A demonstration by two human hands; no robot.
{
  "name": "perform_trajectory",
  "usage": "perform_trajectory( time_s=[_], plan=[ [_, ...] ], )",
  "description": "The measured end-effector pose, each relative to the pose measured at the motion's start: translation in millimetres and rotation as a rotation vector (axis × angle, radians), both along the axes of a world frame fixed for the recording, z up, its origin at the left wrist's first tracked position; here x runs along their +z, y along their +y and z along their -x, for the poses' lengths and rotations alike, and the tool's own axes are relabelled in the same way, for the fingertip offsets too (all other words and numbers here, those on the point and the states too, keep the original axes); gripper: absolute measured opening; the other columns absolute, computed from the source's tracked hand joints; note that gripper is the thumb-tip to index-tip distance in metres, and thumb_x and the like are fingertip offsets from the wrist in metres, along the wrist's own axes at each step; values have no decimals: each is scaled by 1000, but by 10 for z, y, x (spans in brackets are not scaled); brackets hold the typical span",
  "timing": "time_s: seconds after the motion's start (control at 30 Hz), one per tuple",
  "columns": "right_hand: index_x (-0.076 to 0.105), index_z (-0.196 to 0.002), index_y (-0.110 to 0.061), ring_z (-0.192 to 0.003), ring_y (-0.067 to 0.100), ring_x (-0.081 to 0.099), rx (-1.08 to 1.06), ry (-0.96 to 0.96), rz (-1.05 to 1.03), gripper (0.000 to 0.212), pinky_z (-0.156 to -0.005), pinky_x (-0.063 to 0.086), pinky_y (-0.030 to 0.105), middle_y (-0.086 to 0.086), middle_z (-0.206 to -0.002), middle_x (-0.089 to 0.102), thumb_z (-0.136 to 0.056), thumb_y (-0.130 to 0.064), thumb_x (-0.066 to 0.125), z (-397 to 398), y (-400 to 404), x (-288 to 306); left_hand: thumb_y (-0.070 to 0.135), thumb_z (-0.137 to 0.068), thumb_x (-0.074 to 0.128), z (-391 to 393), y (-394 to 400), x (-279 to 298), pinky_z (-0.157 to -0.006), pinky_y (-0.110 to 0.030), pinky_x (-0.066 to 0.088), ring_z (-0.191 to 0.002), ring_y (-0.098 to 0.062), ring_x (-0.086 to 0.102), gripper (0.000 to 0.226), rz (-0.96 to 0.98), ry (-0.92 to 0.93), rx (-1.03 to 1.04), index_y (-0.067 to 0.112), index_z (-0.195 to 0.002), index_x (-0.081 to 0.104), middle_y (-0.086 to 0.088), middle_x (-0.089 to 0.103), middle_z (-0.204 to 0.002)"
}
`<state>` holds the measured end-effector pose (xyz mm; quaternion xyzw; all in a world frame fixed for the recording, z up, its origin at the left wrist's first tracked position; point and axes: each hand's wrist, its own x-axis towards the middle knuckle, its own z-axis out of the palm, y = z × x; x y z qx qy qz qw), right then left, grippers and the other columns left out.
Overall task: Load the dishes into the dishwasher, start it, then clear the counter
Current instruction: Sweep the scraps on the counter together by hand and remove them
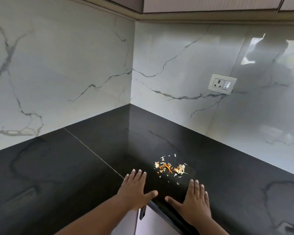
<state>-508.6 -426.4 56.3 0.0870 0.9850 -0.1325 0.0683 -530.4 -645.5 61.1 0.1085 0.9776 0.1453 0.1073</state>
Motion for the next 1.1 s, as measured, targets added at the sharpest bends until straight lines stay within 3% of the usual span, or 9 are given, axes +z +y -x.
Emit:
perform_trajectory(
  time_s=[0.07,0.17,0.4,0.6,0.73,0.97,1.1],
  plan=[
    [-20,-149,-7,-146,27,-17,-33,-16,20,144,-119,-8,42,11,-159,-18,-49,-103,15,115,75,-112,89,-58,-5,155,43,-102,-119,-44,-10,-145,-23,-22,120,90,-7,12,15,-153,-11,-5,-16,-160],
    [-24,-146,-4,-145,26,-20,-11,8,28,148,-119,-10,41,13,-158,-21,-45,-105,14,400,142,-121,89,-57,-10,372,107,-224,-117,-42,-15,-144,-22,-25,121,132,0,75,13,-151,-15,-6,-21,-159],
    [-32,-142,-8,-142,23,-28,191,-2,53,145,-117,-13,39,9,-155,-29,-48,-104,21,1160,277,-91,92,-71,0,812,224,-349,-120,-43,-10,-143,-18,-28,112,238,46,114,16,-151,-18,0,-25,-157],
    [-28,-145,-14,-143,17,-24,508,-1,53,143,-118,-10,35,3,-156,-28,-49,-101,32,1738,271,-91,94,-68,1,800,222,-299,-117,-37,-14,-140,-13,-33,110,214,34,115,21,-149,-20,6,-29,-154],
    [-20,-150,-16,-142,10,-24,741,5,57,137,-116,-12,29,-3,-155,-27,-56,-98,38,1995,245,-106,92,-74,12,801,232,-264,-119,-37,-14,-139,-11,-35,108,227,-3,112,21,-150,-20,7,-30,-154],
    [-2,-154,-24,-138,0,-21,1073,16,95,105,-111,-11,19,-14,-156,-15,-78,-79,45,2033,170,-94,95,-72,14,820,229,-260,-119,-37,-14,-139,-9,-35,112,233,-18,109,22,-150,-19,7,-28,-156],
    [13,-154,-21,-145,3,-7,1184,57,142,100,-114,-9,19,-8,-161,3,-74,-80,25,1896,-47,-120,95,-71,15,817,236,-256,-117,-34,-16,-139,-7,-34,112,234,-20,111,22,-148,-20,8,-28,-156]
  ],
)
